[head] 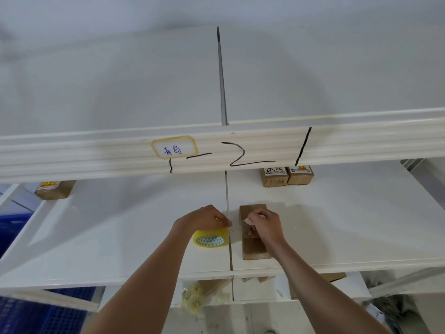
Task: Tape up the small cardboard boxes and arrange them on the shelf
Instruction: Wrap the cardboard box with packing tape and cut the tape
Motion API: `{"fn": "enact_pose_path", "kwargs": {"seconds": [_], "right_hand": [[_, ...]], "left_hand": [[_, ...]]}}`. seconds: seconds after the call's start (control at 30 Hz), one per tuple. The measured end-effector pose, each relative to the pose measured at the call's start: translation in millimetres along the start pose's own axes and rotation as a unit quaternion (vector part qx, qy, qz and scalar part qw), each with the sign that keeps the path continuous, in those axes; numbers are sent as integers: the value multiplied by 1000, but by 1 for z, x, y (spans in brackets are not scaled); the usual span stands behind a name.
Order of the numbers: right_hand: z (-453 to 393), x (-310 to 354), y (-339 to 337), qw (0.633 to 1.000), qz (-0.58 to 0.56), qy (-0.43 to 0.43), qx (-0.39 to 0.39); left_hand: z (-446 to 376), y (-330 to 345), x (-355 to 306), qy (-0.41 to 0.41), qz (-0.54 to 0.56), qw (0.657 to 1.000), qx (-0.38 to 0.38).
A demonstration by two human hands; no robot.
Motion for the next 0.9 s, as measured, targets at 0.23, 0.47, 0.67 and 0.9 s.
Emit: {"fn": "enact_pose_path", "kwargs": {"seconds": [0.23,0.47,0.67,0.9], "right_hand": [[1,0,0,1000,-2,-8,4],[3,2,1,1000,14,-14,-2],[2,0,1,999,23,-15,-17],[0,-3,-4,999,0,-5,-34]], "left_hand": [[2,-2,-13,19,-65,997,44],[7,2,-12,14,-37,997,66],[8,-1,-8,1,-1,999,43],[20,-15,23,-22,20,999,39]]}}
Point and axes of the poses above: each hand's wrist, its own z-axis away from the middle knuckle, its own y-axis out of the palm, x = y × z, the point moved 8 cm from there along -z, towards the middle knuckle, and after that the axes turned 10 degrees about -y, right-handed, at the moved point
